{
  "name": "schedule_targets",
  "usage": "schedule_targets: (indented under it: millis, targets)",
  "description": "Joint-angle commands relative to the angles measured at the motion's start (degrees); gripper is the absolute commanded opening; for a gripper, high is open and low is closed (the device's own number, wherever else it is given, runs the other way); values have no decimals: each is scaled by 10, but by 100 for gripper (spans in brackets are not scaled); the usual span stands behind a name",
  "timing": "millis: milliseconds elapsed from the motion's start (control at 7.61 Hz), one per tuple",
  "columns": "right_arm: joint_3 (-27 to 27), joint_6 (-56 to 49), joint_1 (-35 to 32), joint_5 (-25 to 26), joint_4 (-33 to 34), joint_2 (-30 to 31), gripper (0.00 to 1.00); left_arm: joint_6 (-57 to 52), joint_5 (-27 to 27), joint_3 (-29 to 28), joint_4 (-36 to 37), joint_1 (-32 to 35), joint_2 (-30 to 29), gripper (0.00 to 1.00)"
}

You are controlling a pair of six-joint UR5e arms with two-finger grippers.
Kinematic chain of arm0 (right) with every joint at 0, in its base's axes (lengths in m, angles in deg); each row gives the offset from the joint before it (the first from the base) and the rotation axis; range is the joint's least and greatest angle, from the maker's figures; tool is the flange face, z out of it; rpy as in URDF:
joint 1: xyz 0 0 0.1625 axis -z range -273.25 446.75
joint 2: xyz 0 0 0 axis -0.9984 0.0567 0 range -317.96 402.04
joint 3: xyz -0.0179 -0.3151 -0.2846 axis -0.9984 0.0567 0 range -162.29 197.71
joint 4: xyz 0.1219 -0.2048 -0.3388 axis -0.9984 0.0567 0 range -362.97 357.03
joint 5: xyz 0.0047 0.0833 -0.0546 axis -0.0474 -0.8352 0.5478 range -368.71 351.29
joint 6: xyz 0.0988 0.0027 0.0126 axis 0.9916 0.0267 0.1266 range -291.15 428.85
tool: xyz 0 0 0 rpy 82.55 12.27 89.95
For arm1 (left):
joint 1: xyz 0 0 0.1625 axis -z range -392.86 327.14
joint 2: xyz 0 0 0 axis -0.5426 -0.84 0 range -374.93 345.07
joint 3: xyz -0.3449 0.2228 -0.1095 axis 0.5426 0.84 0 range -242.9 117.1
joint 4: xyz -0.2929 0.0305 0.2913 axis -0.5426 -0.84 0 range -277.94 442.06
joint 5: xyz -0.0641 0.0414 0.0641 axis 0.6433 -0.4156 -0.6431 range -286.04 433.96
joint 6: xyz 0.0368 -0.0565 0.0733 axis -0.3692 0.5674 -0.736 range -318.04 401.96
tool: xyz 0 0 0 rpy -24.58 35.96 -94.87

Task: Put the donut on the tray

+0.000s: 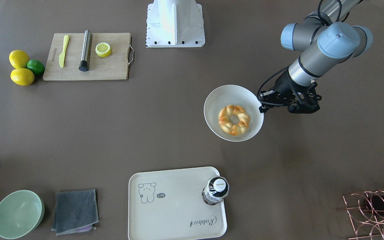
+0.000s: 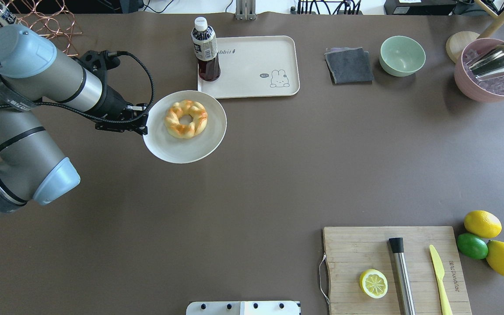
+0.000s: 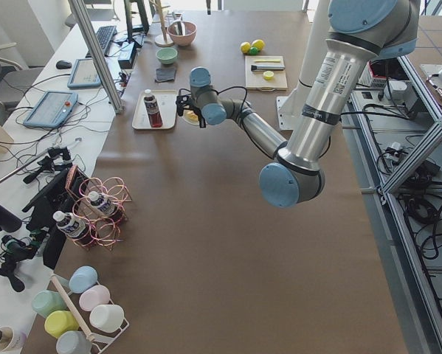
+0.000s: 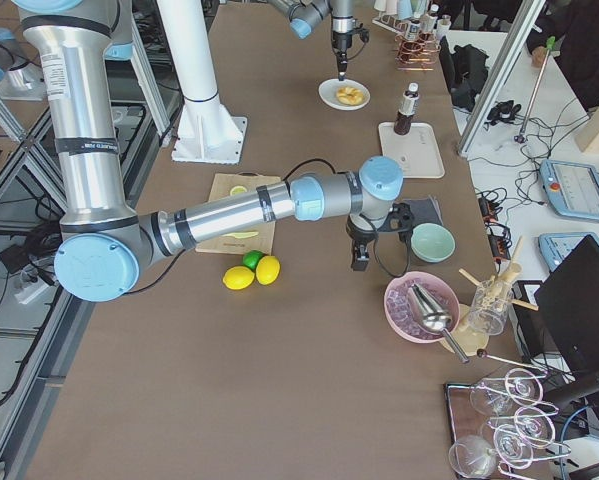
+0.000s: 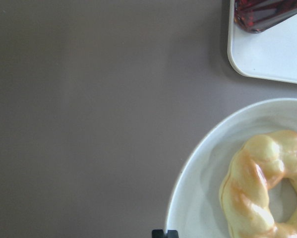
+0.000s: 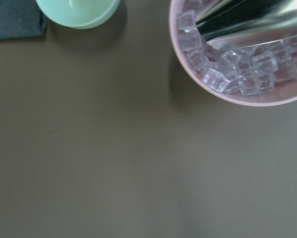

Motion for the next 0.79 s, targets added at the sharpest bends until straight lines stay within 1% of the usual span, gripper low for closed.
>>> schedule_targets:
  millis: [0,131,263,394,526,657]
  targets:
    - [-52,231,85,3,-124,-16,100,12,-43,5,53,-34,-44,0]
    - [-58,272,114,24,-162,-18,100,27,-54,5,71,-43,-63,0]
    - [-58,289,137,32,-181,-31,100,52,-59,5,78,-54,-79,0]
    - [-58,318,159,41,-182,-52,100,68,-83,5,79,-72,-90,0]
    - [-57,392,186,54,-182,-90,100,76,-101,4,79,-94,-95,0]
    - [-58,458,224,84,-182,-123,100,90,-111,3,81,-101,-102,0]
